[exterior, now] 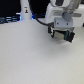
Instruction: Open the kcup holder, insert the kcup into the holder, and close the kcup holder
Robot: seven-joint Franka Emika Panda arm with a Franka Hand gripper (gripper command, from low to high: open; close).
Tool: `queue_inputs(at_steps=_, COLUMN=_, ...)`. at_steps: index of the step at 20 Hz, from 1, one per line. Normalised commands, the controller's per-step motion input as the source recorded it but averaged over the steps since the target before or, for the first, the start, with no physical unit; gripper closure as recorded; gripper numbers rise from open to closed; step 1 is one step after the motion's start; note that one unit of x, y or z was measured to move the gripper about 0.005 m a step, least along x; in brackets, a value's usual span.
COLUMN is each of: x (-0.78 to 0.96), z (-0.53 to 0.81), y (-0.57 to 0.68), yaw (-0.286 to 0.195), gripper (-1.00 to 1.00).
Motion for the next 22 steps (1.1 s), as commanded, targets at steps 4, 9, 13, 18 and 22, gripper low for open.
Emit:
queue_inputs(at_steps=4, x=-0.47, z=-0.01, y=0.43, yaw=0.145, gripper=-1.00)
queue_inputs(at_steps=9, x=-0.53, z=0.00, y=0.42, yaw=0.145, gripper=-1.00)
queue_inputs(at_steps=13, x=-0.56, z=0.01, y=0.45, yaw=0.130, gripper=-1.00)
queue_inputs(at_steps=18, x=-0.62, z=0.01, y=0.48, yaw=0.096, gripper=-1.00)
queue_inputs(at_steps=22, x=-0.67, z=0.02, y=0.45, yaw=0.087, gripper=-1.00)
